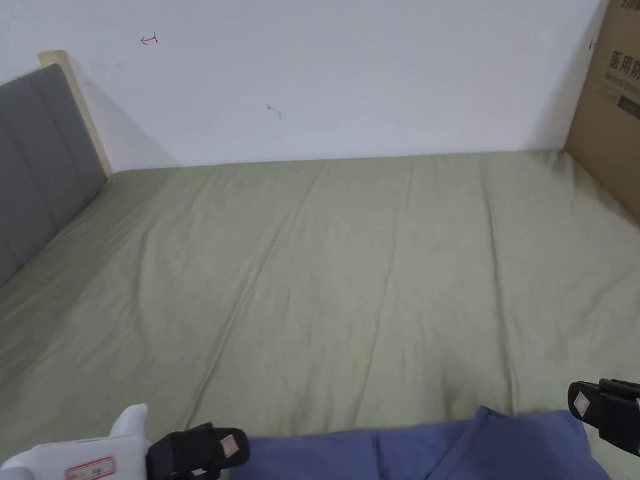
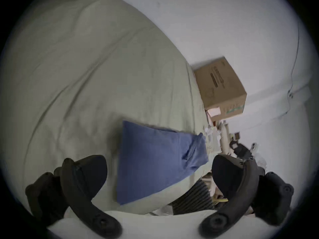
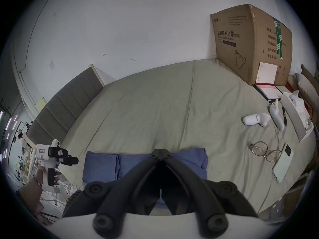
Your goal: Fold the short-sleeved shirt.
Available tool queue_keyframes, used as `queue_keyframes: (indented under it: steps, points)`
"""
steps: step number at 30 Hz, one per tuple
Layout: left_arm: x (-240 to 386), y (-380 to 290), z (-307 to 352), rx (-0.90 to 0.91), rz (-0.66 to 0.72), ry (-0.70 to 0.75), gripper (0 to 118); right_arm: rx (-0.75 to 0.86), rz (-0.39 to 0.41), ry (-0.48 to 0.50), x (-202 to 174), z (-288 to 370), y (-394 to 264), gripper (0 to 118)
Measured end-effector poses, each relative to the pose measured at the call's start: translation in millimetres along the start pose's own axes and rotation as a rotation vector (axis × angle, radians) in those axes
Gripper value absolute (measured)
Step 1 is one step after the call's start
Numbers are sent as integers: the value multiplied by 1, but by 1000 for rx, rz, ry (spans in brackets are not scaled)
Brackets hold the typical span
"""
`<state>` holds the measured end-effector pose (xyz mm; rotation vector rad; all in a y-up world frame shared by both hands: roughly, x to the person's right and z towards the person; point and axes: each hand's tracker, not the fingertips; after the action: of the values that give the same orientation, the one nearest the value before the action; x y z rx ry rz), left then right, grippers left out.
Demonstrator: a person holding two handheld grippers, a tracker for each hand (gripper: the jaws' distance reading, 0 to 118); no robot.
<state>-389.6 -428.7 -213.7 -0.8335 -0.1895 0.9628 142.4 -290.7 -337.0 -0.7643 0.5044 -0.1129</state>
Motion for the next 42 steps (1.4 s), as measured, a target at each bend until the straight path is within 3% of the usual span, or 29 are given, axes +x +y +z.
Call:
queue_keyframes:
  steps: [6,9,10,14,19,20,21,22,23,24,26,28,33,39,42]
  points:
    - [-74,0,-33,-123,199,-172,118,-22,4,-3,-8,-6,11,0]
    - [-85,-1,-50,-118,257,-431,118,-13,-13,-3,-13,-5,24,0]
    - [-80,0,-57,-154,270,-457,118,-10,-13,-2,-15,-6,28,0]
    - [-59,-8,-95,-239,220,-499,118,-1,11,0,-29,-10,46,0]
    - [-62,-12,-107,-204,258,-519,117,2,7,51,-40,-19,54,0]
    - [-64,-12,-103,-199,263,-510,111,-1,11,55,-39,-23,54,0]
    - [-67,-12,-97,-189,246,-443,86,-4,15,59,-41,-26,53,0]
    - [-65,-13,-94,-188,221,-375,47,-7,19,62,-42,-28,53,0]
    - [-67,-15,-91,-205,158,-218,9,-12,11,70,-39,-30,50,0]
    - [-68,-18,-90,-246,76,-68,10,-15,7,76,-37,-32,48,0]
    - [-61,-16,-83,-190,184,-250,11,-18,1,78,-35,-35,46,0]
    - [-48,-13,-76,-191,75,-127,11,-15,-6,76,-30,-35,44,0]
    - [-6,2,-24,-150,-89,12,11,19,-61,85,-13,-26,41,0]
    - [62,13,35,17,-253,389,11,57,-111,113,10,-8,28,0]
    - [102,1,20,0,-329,386,11,57,-123,98,21,0,21,0]
